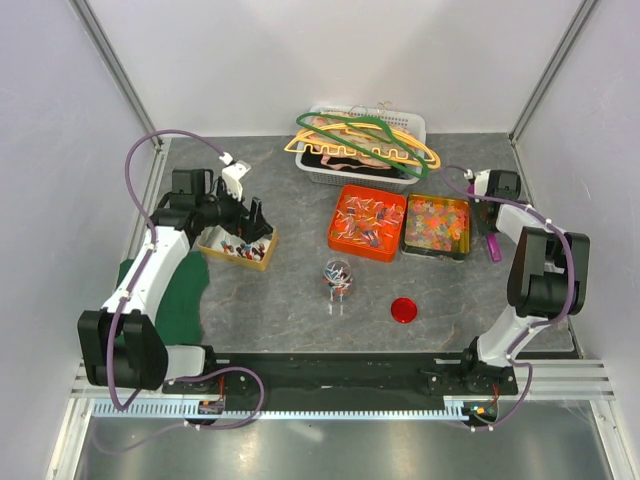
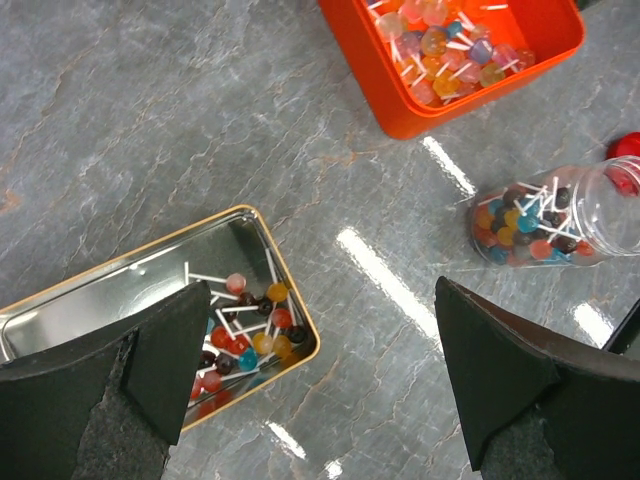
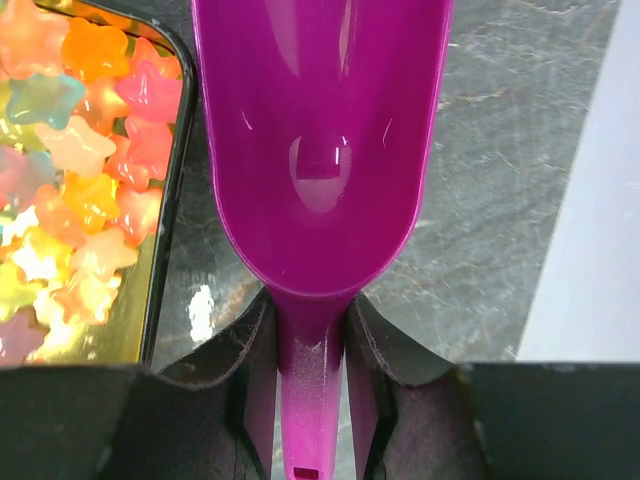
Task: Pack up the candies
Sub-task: Place the spatula at the center of the board, then pick up the bottle lid at the center of the board.
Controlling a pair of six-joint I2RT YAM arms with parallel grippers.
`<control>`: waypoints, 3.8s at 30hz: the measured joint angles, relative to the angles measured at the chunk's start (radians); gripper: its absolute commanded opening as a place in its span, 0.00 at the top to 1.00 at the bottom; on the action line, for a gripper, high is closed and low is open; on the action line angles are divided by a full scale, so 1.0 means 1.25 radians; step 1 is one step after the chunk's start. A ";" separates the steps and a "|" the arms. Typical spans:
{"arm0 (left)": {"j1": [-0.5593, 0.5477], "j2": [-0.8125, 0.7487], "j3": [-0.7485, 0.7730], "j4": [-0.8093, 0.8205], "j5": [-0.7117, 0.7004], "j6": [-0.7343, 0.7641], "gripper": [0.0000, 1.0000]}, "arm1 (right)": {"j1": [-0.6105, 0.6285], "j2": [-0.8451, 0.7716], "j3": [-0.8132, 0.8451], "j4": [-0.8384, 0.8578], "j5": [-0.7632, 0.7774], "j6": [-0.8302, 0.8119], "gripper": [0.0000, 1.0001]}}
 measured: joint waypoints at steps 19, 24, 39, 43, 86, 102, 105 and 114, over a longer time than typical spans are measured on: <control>-0.004 -0.045 -0.051 0.026 0.068 0.005 0.00 | -0.015 0.011 -0.008 0.001 -0.070 0.007 0.35; -0.030 -0.073 -0.064 0.041 0.106 0.028 0.00 | -0.015 -0.061 -0.007 -0.035 -0.102 0.005 0.26; -0.301 -0.067 -0.231 0.208 0.046 0.128 0.00 | 0.005 -0.414 0.128 -0.341 -0.260 -0.078 0.25; -0.359 -0.056 -0.288 0.275 0.017 0.138 0.00 | 0.058 -0.486 0.086 -0.414 -0.291 -0.128 0.26; -0.465 -0.226 -0.411 0.376 -0.189 0.173 0.00 | 0.588 -0.223 -0.198 -0.381 -0.193 -0.147 0.46; -0.444 -0.254 -0.376 0.277 -0.189 0.178 0.00 | 0.631 -0.211 -0.215 -0.326 -0.105 -0.094 1.00; -0.444 -0.254 -0.328 0.232 -0.179 0.182 0.00 | 0.631 -0.271 -0.212 -0.332 -0.084 -0.084 1.00; -0.441 -0.169 -0.015 -0.002 0.015 0.214 0.00 | 0.631 -0.464 -0.013 -0.327 0.026 -0.061 1.00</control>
